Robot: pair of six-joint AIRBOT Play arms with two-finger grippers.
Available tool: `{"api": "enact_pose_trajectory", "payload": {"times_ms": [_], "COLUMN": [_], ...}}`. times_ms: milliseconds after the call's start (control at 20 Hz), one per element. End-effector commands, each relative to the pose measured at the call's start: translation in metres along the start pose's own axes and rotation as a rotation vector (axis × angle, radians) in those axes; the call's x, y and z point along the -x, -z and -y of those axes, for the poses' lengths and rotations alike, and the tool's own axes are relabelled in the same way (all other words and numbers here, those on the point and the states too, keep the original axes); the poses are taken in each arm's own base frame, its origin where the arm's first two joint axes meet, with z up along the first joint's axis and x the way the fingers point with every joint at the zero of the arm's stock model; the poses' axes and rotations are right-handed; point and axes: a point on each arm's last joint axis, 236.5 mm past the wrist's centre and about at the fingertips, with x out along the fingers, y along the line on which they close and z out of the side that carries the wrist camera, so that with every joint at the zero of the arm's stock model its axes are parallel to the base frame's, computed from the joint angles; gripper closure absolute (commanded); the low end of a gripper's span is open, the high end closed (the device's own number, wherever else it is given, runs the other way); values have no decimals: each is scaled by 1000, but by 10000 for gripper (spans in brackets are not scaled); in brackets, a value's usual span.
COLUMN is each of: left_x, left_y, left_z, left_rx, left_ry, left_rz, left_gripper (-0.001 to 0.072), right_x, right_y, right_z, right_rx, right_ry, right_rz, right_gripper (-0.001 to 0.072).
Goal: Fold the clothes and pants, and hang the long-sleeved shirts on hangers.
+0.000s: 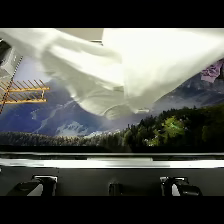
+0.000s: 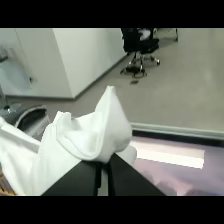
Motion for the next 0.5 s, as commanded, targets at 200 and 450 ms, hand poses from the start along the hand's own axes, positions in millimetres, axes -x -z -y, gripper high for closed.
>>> {"api": "enact_pose_trajectory", "payload": {"times_ms": [200,450], "left_x": [13,-101], "left_y": [15,181], "left_z": [-13,-98], "left_rx": [4,128], "left_ry": [-82,-153], "left_rz": [-91,-590], "left_gripper": [695,695], "right_x": [-17,-103], "right_y": [-4,159], "right_z": [18,109], "right_rx": [-134,-440], "right_ry": [32,90], "right_rz": [-17,-630], "right_gripper": [684,683]}}
